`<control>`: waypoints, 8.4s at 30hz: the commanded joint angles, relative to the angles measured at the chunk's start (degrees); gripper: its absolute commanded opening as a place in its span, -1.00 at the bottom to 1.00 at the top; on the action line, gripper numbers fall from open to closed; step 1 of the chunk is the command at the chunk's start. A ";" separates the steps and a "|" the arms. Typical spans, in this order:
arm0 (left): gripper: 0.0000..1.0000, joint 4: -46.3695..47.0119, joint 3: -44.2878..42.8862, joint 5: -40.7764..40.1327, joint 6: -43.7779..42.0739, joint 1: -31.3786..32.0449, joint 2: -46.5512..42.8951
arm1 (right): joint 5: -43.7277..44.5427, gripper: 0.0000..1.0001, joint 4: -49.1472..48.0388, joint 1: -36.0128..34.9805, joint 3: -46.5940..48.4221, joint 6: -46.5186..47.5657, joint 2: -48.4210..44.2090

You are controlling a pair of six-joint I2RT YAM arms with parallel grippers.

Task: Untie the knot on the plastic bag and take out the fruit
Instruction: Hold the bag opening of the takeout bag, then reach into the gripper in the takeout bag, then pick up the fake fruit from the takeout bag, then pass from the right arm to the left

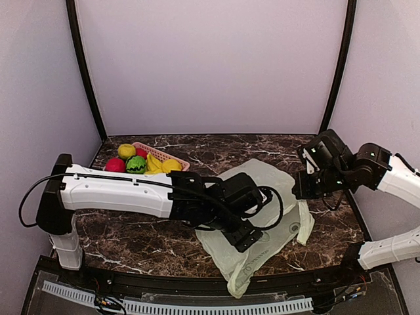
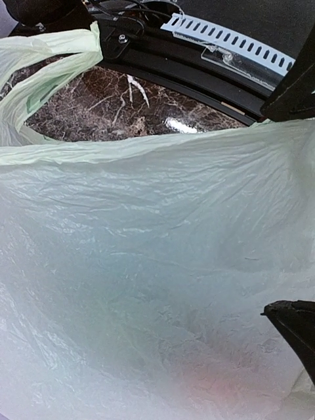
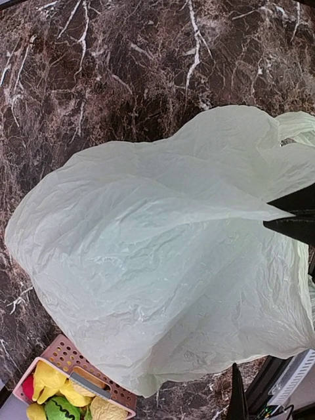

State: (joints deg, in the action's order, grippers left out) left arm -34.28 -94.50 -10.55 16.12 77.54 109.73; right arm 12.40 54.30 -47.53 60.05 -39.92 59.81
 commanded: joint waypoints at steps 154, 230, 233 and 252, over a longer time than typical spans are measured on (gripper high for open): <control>-0.98 16.84 19.86 6.83 10.31 -11.87 -22.32 | -0.07 0.12 -59.19 -7.29 -23.77 20.27 21.12; 0.98 41.17 27.84 36.08 15.16 -16.08 -32.31 | -41.48 0.14 -56.94 -8.81 0.82 10.83 3.25; 0.98 41.93 27.82 36.04 15.39 -16.21 -32.29 | -41.61 0.14 -56.86 -8.80 0.73 10.83 3.46; 0.30 45.57 29.71 37.24 18.09 -17.76 -32.70 | -42.25 0.15 -56.33 -8.81 1.04 11.14 4.59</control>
State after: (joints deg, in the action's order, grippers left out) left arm 8.69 -65.52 26.65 32.97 60.64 77.60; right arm -27.35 -0.47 -56.18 59.46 -29.34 64.07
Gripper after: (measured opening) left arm 0.718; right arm 0.662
